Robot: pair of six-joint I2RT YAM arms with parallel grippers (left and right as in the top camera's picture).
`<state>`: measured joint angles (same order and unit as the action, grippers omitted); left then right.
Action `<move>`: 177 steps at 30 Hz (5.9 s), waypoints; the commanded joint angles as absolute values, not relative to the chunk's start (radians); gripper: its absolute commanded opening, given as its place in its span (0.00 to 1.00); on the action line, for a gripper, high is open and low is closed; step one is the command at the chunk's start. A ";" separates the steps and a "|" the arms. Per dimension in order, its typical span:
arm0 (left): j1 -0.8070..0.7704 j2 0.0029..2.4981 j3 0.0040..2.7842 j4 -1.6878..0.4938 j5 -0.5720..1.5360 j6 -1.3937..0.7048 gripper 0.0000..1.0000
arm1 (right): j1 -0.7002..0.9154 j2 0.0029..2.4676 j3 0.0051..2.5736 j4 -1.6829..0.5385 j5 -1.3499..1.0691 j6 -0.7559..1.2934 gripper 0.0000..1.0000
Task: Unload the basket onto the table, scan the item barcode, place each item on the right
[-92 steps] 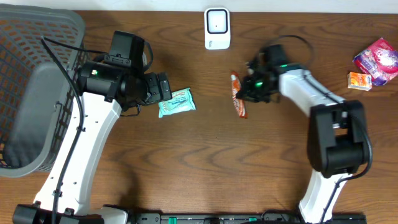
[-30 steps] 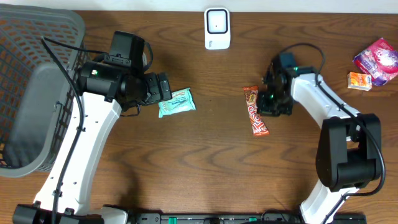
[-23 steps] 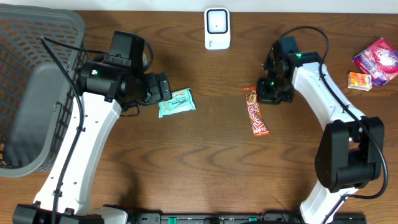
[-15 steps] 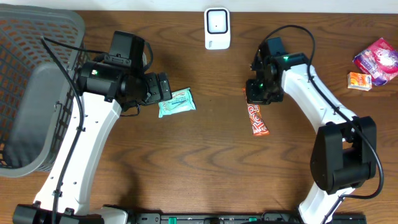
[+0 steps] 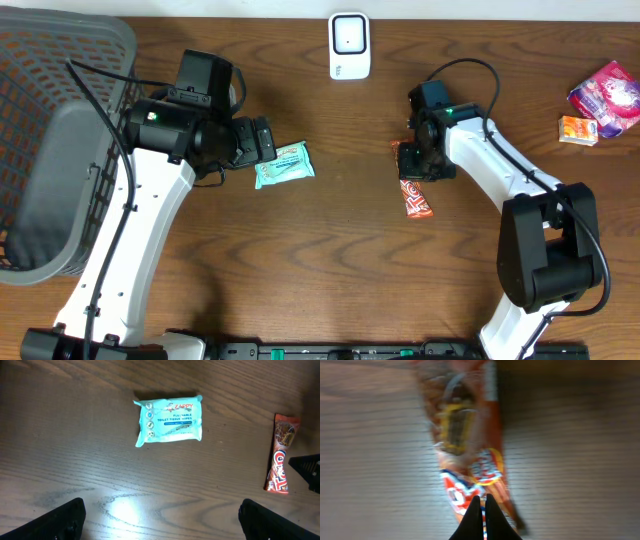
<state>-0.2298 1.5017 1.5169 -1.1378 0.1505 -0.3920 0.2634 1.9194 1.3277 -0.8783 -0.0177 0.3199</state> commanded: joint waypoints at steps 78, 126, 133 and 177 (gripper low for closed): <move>-0.228 1.502 1.522 -1.140 0.141 -0.389 0.98 | 0.329 1.985 1.255 -0.847 -0.010 0.403 0.13; -0.228 1.502 1.522 -1.140 0.141 -0.389 0.98 | 0.314 1.983 1.355 -0.735 0.134 0.448 0.19; -0.228 1.502 1.522 -1.140 0.141 -0.389 0.98 | 0.314 1.983 1.314 -0.597 0.133 0.448 0.23; -0.228 1.502 1.522 -1.140 0.141 -0.389 0.98 | 0.293 1.982 1.447 -1.096 -0.112 0.313 0.90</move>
